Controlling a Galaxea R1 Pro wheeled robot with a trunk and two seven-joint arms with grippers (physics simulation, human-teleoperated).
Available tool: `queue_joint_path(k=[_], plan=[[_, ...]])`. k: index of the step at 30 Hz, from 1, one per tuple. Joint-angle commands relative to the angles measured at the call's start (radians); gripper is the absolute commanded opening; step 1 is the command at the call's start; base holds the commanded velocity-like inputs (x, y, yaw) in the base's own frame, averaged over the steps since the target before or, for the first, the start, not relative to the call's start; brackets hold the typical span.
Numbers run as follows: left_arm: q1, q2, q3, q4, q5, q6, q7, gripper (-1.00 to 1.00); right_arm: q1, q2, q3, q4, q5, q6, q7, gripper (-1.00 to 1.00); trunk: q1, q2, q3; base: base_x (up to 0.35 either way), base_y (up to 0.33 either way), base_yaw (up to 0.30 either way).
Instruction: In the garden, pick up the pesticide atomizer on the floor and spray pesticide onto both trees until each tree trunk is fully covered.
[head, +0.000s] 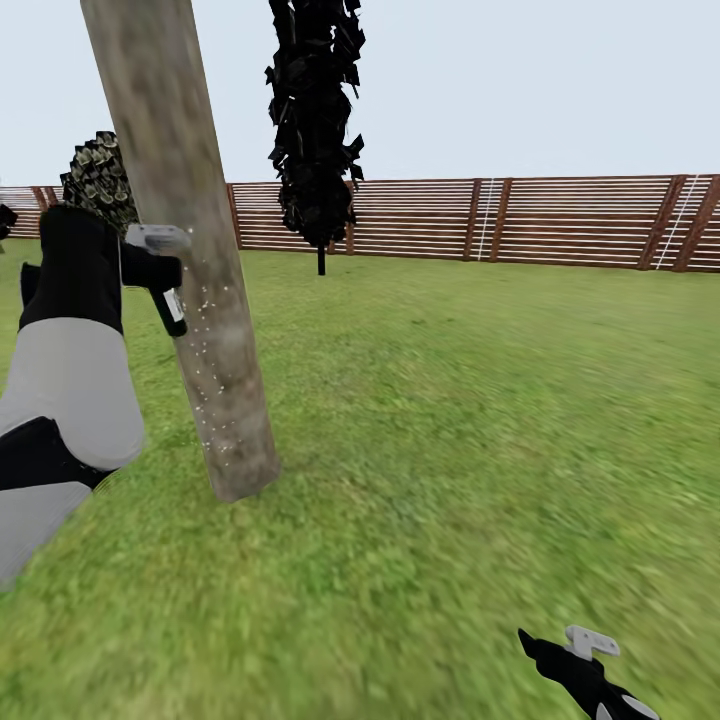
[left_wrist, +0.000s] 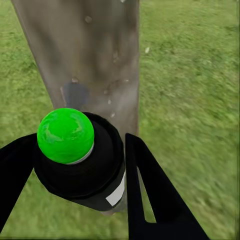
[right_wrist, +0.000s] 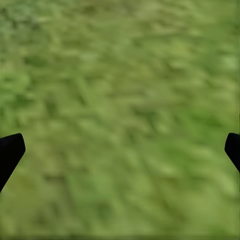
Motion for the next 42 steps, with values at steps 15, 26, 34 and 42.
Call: queue_joint_path(k=[15,26,34,42], plan=[[-0.025,0.104,-0.001,0.148,0.002,-0.024,0.002,-1.0,0.0,0.0,0.0,0.0,0.0,0.0,0.0,1.0,0.0,0.0,0.0,0.0,0.0,0.0],[0.016,0.154,0.001,0.362,0.001,-0.132,0.009,-1.0,0.0,0.0,0.0,0.0,0.001,0.0,0.0,1.0,0.0,0.0,0.0,0.0,0.0,0.0],[0.126,0.192,0.001,0.369,0.0,-0.237,0.043,-1.0,0.0,0.0,0.0,0.002,0.001,0.0,0.0,1.0,0.0,0.0,0.0,0.0,0.0,0.0],[0.176,0.192,0.001,0.533,0.001,-0.357,0.185,-1.0,0.0,0.0,0.0,0.003,0.001,0.0,0.0,1.0,0.0,0.0,0.0,0.0,0.0,0.0]])
